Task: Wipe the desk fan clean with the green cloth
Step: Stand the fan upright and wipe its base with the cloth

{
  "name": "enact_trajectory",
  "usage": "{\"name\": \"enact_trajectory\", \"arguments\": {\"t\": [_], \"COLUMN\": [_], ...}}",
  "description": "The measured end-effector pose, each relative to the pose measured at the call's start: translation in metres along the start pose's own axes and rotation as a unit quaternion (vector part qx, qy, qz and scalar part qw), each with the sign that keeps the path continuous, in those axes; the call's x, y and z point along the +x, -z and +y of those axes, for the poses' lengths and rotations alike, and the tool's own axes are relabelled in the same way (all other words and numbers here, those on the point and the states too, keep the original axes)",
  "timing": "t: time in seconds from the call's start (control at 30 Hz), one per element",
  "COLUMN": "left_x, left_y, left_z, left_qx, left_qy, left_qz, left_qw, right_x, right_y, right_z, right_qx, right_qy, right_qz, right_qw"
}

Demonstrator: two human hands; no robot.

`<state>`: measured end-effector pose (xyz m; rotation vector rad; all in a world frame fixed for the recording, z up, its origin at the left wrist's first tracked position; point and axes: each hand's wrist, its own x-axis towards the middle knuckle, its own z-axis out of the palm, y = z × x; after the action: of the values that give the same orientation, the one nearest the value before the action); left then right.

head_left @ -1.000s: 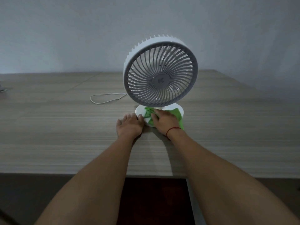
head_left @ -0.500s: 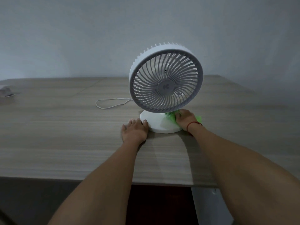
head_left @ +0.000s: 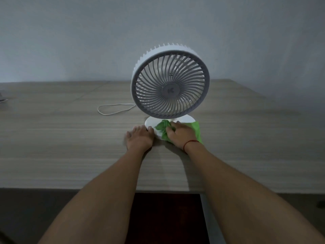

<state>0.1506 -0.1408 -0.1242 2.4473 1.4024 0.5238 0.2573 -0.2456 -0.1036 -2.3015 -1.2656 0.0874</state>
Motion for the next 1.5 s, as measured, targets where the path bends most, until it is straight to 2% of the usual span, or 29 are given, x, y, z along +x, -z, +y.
{"name": "enact_trajectory", "arguments": {"t": [0.07, 0.13, 0.23, 0.3, 0.33, 0.43, 0.6, 0.77, 1.0, 1.1, 1.23, 1.27, 1.3, 1.37, 1.4, 1.5], "left_x": [-0.003, -0.011, -0.028, -0.038, -0.043, -0.054, -0.049, -0.052, -0.058, -0.061, -0.059, -0.058, -0.057, -0.057, -0.056, -0.057], "left_y": [0.004, 0.007, 0.017, 0.019, 0.019, 0.022, 0.017, 0.009, 0.034, 0.038, 0.037, 0.037, 0.037, 0.040, 0.041, 0.044], "left_z": [0.000, -0.001, 0.003, 0.012, 0.018, 0.033, 0.039, 0.039, 0.046, 0.039, 0.020, 0.013, 0.005, -0.010, -0.014, -0.012], "left_qx": [-0.032, -0.052, -0.127, -0.143, -0.146, -0.176, -0.246, -0.320, -0.426, -0.471, -0.519, -0.503, -0.452, -0.286, -0.225, -0.138], "left_qy": [0.026, 0.048, 0.123, 0.122, 0.107, 0.082, 0.103, 0.091, 0.112, 0.109, 0.109, 0.115, 0.125, 0.142, 0.144, 0.140], "left_qz": [0.016, 0.071, 0.156, 0.128, 0.098, 0.037, -0.037, -0.023, -0.091, -0.056, 0.015, 0.034, 0.052, 0.068, 0.060, 0.054], "left_qw": [0.999, 0.995, 0.972, 0.974, 0.979, 0.980, 0.963, 0.943, 0.893, 0.874, 0.847, 0.856, 0.882, 0.945, 0.962, 0.979], "right_x": [-0.008, -0.014, -0.017, -0.022, -0.024, -0.032, -0.031, -0.034, -0.031, -0.024, -0.022, -0.022, -0.023, -0.024, -0.025, -0.028], "right_y": [0.001, 0.006, 0.014, 0.020, 0.022, 0.028, 0.029, 0.032, 0.029, 0.021, 0.015, 0.012, 0.010, 0.007, 0.007, 0.010], "right_z": [-0.007, -0.005, 0.011, 0.022, 0.026, 0.031, 0.024, 0.011, 0.010, 0.012, -0.012, -0.016, -0.019, -0.021, -0.021, -0.016], "right_qx": [0.065, 0.150, 0.168, 0.125, 0.106, 0.100, 0.158, 0.184, 0.234, 0.288, 0.357, 0.360, 0.351, 0.324, 0.309, 0.273], "right_qy": [-0.005, -0.023, -0.095, -0.155, -0.184, -0.234, -0.209, -0.150, -0.139, -0.150, -0.121, -0.116, -0.115, -0.108, -0.105, -0.106], "right_qz": [-0.006, 0.013, 0.145, 0.205, 0.204, 0.137, 0.074, 0.056, 0.022, 0.048, 0.084, 0.077, 0.071, 0.077, 0.083, 0.104], "right_qw": [0.998, 0.988, 0.971, 0.958, 0.956, 0.957, 0.962, 0.970, 0.962, 0.945, 0.922, 0.922, 0.927, 0.937, 0.942, 0.950]}}
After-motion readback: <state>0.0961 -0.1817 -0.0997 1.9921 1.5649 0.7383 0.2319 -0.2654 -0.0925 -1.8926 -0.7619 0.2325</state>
